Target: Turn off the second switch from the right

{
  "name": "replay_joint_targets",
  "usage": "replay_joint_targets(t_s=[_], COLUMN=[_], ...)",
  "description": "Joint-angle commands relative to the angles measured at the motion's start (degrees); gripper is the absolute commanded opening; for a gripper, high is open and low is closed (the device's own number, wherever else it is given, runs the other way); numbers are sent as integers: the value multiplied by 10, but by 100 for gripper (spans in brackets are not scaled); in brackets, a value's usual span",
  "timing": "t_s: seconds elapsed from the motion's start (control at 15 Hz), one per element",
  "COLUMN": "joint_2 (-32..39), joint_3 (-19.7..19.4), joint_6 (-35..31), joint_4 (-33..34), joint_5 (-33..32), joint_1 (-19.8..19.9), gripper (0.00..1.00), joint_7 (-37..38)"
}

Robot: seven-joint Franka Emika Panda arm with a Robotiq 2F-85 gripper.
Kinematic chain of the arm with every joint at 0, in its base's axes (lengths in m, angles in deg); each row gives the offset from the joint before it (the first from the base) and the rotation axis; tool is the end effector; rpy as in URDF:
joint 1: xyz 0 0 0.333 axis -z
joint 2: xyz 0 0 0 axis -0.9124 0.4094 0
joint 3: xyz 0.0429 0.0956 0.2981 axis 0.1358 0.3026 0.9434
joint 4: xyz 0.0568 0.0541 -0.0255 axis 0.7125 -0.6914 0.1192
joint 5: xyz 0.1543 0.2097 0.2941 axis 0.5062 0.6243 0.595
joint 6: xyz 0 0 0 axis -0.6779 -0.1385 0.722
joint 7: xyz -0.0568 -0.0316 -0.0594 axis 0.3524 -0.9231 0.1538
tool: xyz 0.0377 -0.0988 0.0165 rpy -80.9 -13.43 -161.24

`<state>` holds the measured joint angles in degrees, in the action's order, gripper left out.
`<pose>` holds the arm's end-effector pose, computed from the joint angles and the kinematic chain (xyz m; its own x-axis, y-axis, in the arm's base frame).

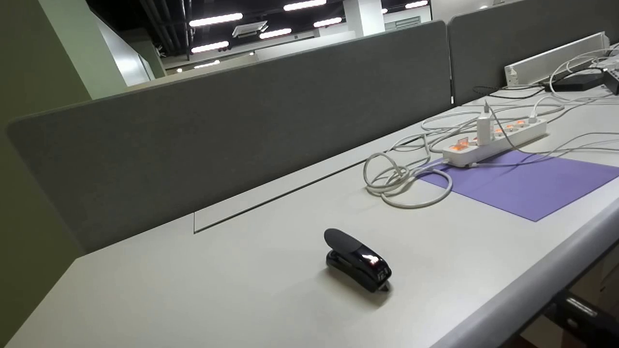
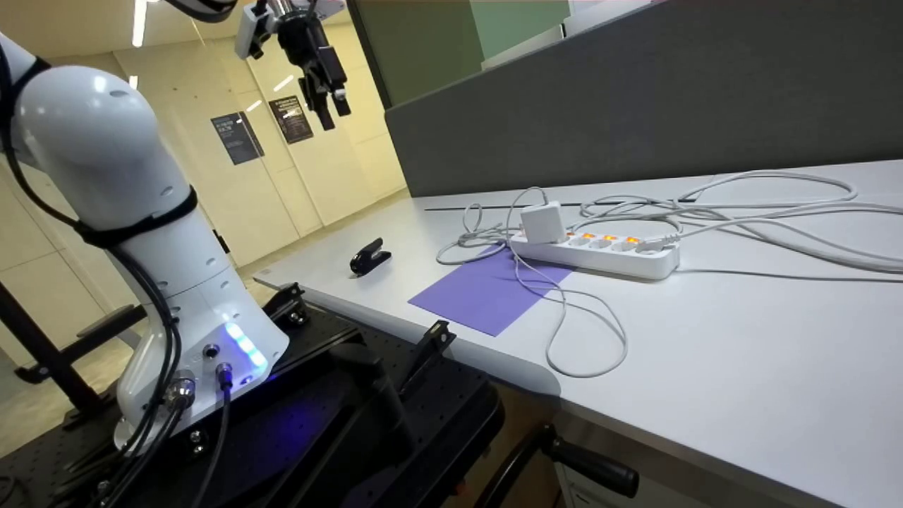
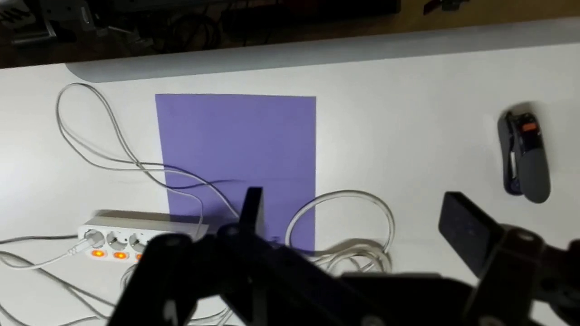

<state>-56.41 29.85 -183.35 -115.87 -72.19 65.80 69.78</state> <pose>0.3398 0.0526 0.4417 0.9933 -0.1112 -0.0303 -0.1078 -0.9894 0.0969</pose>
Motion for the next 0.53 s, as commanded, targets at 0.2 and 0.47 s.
replay_joint_targets(t_s=[0.2, 0.47], joint_2=[-3, 2], joint_3=[-95, -103], joint_6=[-159, -188], joint_4=[-77, -77], joint_5=[-22, -19], joint_1=[104, 124], gripper=[100, 100], joint_7=[10, 0])
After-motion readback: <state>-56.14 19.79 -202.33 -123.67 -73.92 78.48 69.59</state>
